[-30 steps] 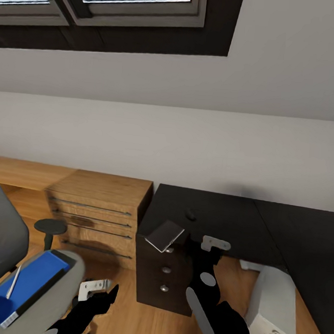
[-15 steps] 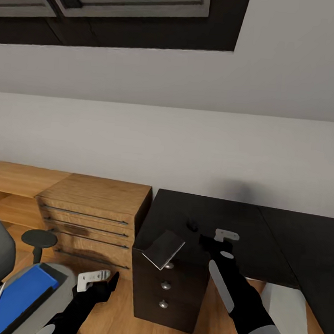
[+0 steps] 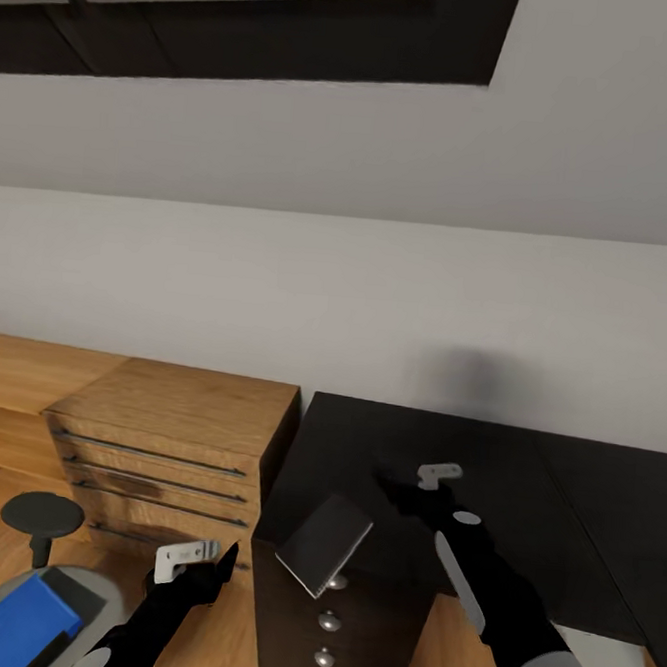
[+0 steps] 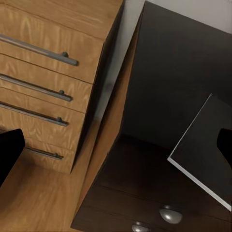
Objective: In the bedroom, organize the workspace by keeping the computer under the desk, ensuring the monitor is on the desk, placing the keyboard on the desk next to the monitor, placing the mouse on the desk next to the keyboard, moving the folder from the swivel chair onto the desk next to the mouse, stacking the notebook on top of the folder with the pen on top of the notebook, and positioning the swivel chair next to the desk.
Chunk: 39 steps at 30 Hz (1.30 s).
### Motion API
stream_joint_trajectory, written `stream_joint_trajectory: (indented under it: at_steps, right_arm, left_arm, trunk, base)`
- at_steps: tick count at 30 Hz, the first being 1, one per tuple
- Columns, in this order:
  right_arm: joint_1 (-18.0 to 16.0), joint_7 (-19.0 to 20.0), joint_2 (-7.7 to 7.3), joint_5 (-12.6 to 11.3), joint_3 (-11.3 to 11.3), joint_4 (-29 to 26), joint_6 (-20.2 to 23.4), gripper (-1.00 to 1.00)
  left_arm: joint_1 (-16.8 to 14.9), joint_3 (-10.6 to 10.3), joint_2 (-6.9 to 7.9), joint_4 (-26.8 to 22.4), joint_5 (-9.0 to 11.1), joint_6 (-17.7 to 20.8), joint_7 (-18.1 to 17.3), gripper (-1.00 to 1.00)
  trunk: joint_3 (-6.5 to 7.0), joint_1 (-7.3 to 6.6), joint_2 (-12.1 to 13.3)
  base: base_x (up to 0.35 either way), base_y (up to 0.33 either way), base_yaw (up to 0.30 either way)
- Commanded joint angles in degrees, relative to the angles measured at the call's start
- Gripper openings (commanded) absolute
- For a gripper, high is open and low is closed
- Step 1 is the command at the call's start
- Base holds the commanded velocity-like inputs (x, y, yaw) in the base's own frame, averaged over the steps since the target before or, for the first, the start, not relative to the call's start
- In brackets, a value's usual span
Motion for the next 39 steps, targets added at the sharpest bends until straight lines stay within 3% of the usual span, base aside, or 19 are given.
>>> stream_joint_trajectory:
  at_steps: [1,12,17,23,35,39]
  right_arm:
    - [-0.12,1.37,-0.39,0.18,0.13,0.45,0.17,1.00]
    - [-3.42,4.70,-1.05,1.93,0.11,8.93,-2.00,1.00]
    - [-6.47,6.34,-1.06,2.43,0.14,16.54,-4.97,1.00]
    - [-7.02,10.08,-0.93,4.72,0.19,18.07,-6.28,1.00]
    - [-7.11,12.95,-0.65,5.23,0.27,18.58,-6.23,1.00]
    - [-7.11,13.11,-0.66,5.49,0.44,18.30,-6.57,1.00]
  left_arm:
    - [-0.01,-0.25,0.08,-0.10,0.57,0.20,0.53,1.00]
    - [-0.01,-0.48,0.12,-0.09,0.51,0.20,0.53,1.00]
    - [-0.01,-0.48,0.12,-0.09,0.51,0.20,0.53,1.00]
    - [-0.01,-0.48,0.12,-0.09,0.51,0.15,0.53,1.00]
    - [-0.01,-0.53,0.07,-0.58,0.58,0.22,0.48,1.00]
    - [-0.01,-0.50,-0.02,-1.10,0.60,0.29,0.51,1.00]
  trunk:
    - [-0.05,0.03,-0.03]
    - [-0.05,0.03,-0.03]
    - [-0.05,0.03,-0.03]
    - [-0.05,0.03,-0.03]
    - [-0.05,0.03,-0.03]
    - [-0.77,0.91,-1.64]
  base:
    - [0.207,0.000,0.000]
    - [0.220,0.000,0.000]
    - [0.186,0.000,0.000]
    - [0.061,0.000,0.000]
    - [0.004,0.000,0.000]
    - [0.000,0.000,0.000]
